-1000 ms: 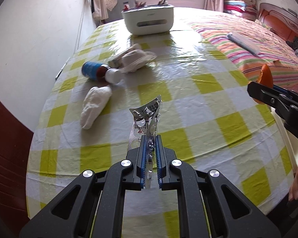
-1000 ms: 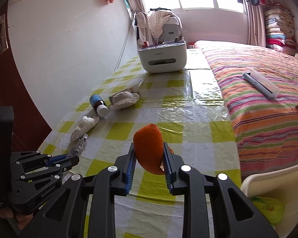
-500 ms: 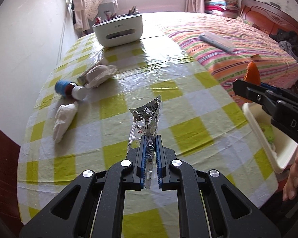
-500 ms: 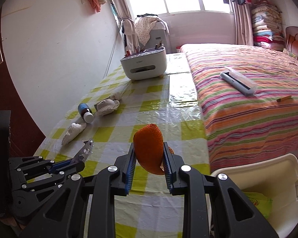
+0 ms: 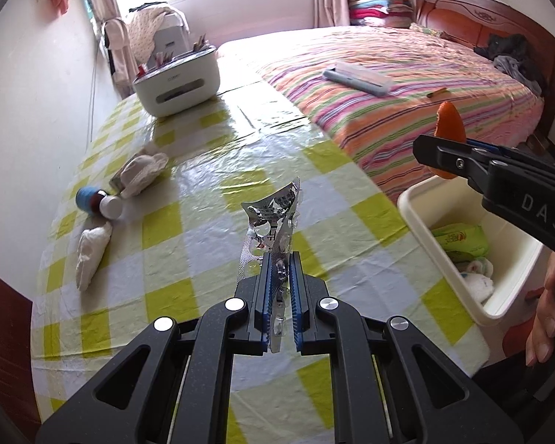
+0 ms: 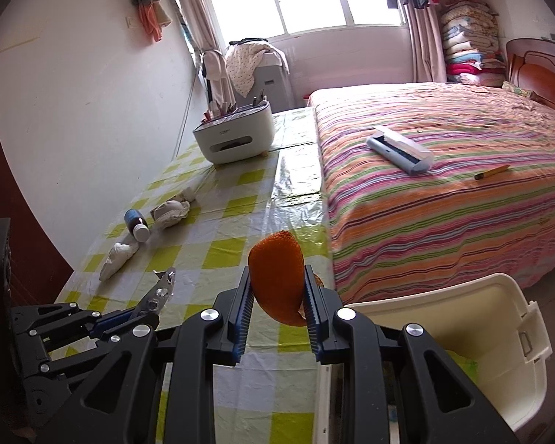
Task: Collect trash
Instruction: 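Open right tool over cream bin while left tool releases blister pack inside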
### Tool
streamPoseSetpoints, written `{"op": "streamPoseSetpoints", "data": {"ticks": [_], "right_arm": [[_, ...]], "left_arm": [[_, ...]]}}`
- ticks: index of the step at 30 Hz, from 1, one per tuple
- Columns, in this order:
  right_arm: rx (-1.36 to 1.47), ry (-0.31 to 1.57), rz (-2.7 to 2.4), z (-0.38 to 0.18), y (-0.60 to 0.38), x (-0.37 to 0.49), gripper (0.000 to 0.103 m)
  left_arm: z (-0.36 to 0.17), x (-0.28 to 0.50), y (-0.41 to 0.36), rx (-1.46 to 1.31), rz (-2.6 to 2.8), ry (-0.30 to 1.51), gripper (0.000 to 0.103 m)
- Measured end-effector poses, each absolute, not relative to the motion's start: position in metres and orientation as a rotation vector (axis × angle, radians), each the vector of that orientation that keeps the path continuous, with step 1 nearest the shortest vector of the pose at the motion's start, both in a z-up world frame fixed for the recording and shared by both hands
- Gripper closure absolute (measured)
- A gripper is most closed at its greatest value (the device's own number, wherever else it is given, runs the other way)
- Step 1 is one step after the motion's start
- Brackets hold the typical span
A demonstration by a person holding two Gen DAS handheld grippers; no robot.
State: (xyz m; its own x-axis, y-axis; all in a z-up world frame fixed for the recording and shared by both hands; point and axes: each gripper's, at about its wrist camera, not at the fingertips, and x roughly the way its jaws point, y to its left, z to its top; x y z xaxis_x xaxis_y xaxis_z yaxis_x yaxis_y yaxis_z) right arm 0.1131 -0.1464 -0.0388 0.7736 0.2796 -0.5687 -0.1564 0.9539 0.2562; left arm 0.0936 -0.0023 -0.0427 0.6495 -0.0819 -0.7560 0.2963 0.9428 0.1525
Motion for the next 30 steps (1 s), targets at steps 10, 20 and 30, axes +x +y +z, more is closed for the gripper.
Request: {"op": "streamPoseSetpoints", "data": {"ticks": [10,20,30], "right_arm": [[0.227,0.644,0.175,-0.041,-0.183,0.101,0.078],[0.250,0.635,0.135,-0.043,-0.215,0.092,0.078],[0.258,0.644,0.071,-0.048,-0.244,0.082,0.078]], "left_arm": [[-0.044,0.084,-0.039,0.324,-0.275,0.828,0.094],[-0.050,0.078,-0.072,0.364,-0.319,0.820,0.094],[-0.054,0.072,-0.106,0.388,-0.383,0.809,0.094]]}}
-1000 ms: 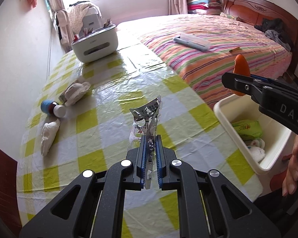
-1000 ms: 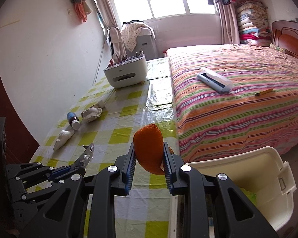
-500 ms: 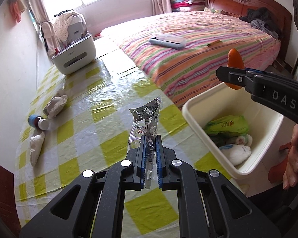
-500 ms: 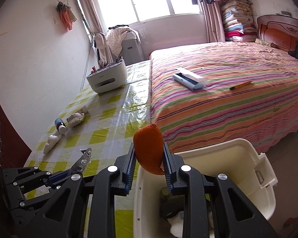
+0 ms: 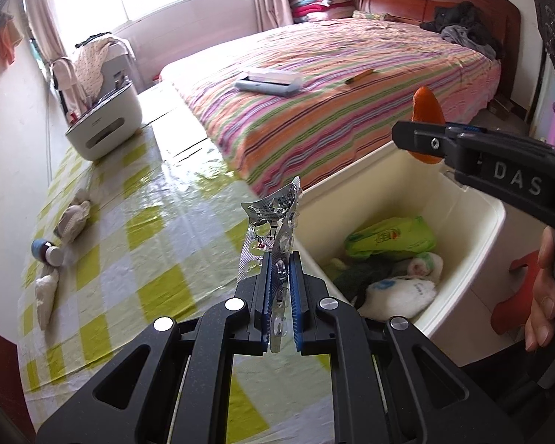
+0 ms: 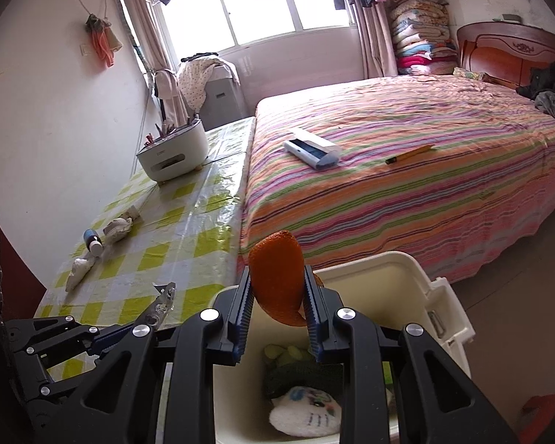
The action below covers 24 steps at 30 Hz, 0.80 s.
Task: Collect trash
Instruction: 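Open right tool over cream bin while left tool releases blister pack inside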
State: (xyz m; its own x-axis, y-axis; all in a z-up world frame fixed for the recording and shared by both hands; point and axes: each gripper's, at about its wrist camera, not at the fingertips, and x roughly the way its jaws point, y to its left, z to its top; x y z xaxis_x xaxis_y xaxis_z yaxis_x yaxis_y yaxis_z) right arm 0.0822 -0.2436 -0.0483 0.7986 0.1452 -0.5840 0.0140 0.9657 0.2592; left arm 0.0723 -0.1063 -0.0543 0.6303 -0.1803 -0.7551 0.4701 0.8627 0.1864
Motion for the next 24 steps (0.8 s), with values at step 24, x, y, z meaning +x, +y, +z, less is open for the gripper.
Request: {"op": "streamPoseSetpoints", "data": {"ticks": [24], "right_arm": [[0.255,0.638,-0.031,-0.053,-0.277,0.072,0.063]], "left_arm": [[-0.058,0.070,-0.139,0.394,-0.449,0.798,0.094]]}}
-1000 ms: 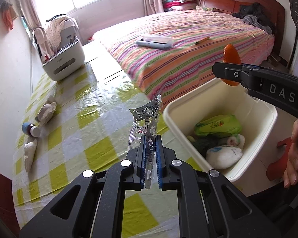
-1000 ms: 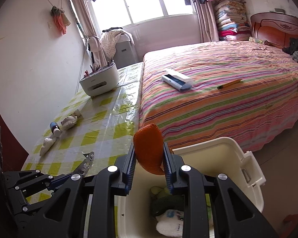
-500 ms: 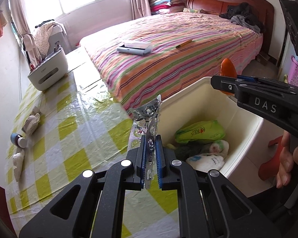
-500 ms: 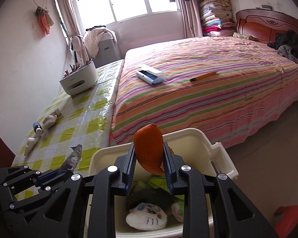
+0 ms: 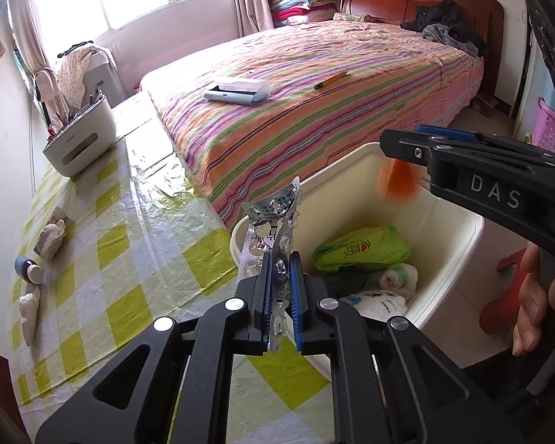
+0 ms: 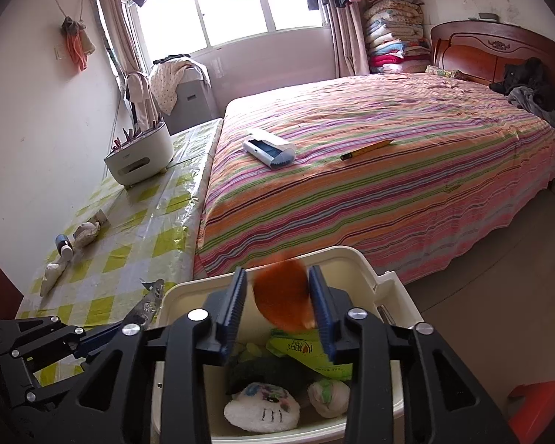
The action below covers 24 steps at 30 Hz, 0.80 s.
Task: Collect trash
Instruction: 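Open right tool over cream bin while left tool releases blister pack inside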
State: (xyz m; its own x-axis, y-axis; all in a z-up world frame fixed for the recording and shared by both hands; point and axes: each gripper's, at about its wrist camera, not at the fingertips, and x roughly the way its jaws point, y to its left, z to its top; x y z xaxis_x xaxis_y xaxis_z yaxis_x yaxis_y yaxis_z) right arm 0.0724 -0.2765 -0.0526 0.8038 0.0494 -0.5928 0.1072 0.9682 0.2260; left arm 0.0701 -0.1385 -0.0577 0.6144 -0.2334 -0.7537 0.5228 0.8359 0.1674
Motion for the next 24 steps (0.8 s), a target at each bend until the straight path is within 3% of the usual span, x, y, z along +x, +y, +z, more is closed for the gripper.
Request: {"op": "streamPoseSetpoints", "data": {"ticks": [4,24], "right_arm": [[0.265,0.628,-0.038,-0.051,-0.279,0.071,0.055],[0.318,0.552,-0.092,-0.040,-0.292,0.064,0.054]], "left_arm": [[-0.058,0.069,-0.141,0.397,-0.452,0.796,0.094],[-0.061,0.080,-0.153,0.340,-0.556,0.847,0.094]]}}
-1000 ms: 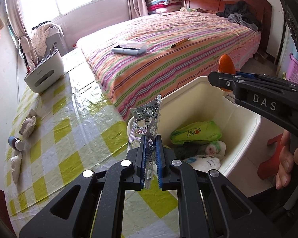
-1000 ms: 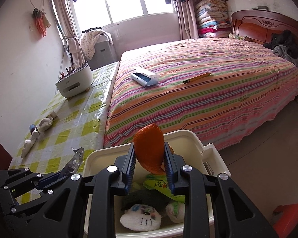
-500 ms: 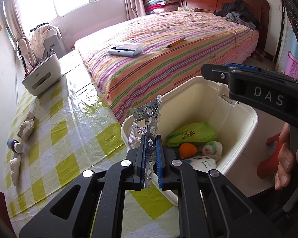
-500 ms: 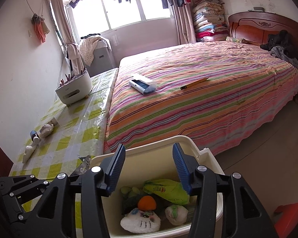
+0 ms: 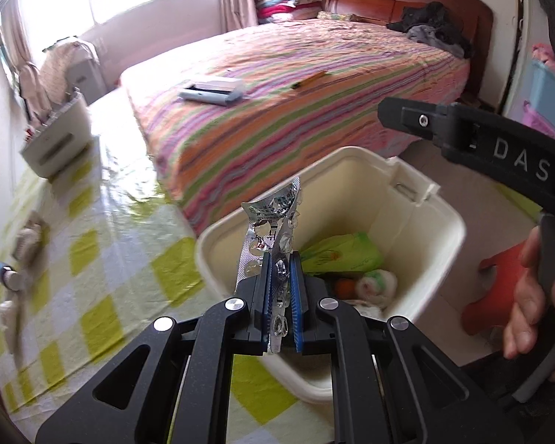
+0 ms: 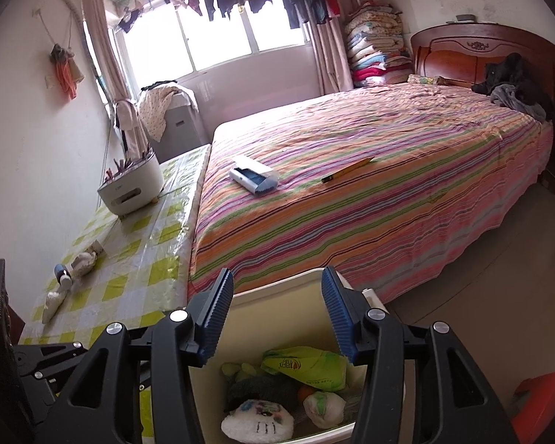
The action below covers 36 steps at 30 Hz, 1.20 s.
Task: Collect trash
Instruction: 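Open right tool over cream bin while left tool releases blister pack inside, then move both open tools back over the table toward the glove and cap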
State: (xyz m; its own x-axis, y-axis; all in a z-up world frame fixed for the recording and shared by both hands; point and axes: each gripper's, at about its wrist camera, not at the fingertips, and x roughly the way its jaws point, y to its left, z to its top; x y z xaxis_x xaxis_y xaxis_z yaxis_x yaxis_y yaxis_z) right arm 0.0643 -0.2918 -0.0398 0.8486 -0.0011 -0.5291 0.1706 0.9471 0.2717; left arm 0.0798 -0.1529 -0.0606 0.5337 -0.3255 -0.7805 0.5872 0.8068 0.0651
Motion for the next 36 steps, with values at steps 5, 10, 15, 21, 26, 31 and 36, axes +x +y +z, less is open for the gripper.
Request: {"op": "streamPoseSetpoints", "data": {"ticks": [5,10,15,21,26,31,36], "right_arm": [[0.358,0.508,-0.133,-0.037,-0.303,0.059,0.054],[0.389,0.473,-0.161,-0.034,-0.313,0.053,0.054],[0.395,0.459,-0.173,-0.031,-0.319,0.051,0.054],[0.429,0.418,-0.197,-0.026,-0.325,0.047,0.054],[0.435,0.421,-0.178,-0.025,-0.322,0.052,0.054],[0.416,0.459,-0.140,-0.026,-0.307,0.067,0.052],[0.407,0.483,-0.083,-0.024,-0.276,0.084,0.049]], "left_arm": [[-0.058,0.084,-0.160,0.312,-0.616,0.865,0.094],[-0.058,0.088,-0.170,0.303,-0.654,0.873,0.093],[-0.052,0.088,-0.181,0.328,-0.679,0.839,0.022],[-0.032,0.083,-0.169,0.367,-0.603,0.697,0.018],[-0.020,0.098,-0.126,0.367,-0.466,0.663,0.018],[-0.011,0.117,-0.077,0.372,-0.323,0.621,0.018],[-0.006,0.139,-0.033,0.359,-0.214,0.638,0.018]]}}
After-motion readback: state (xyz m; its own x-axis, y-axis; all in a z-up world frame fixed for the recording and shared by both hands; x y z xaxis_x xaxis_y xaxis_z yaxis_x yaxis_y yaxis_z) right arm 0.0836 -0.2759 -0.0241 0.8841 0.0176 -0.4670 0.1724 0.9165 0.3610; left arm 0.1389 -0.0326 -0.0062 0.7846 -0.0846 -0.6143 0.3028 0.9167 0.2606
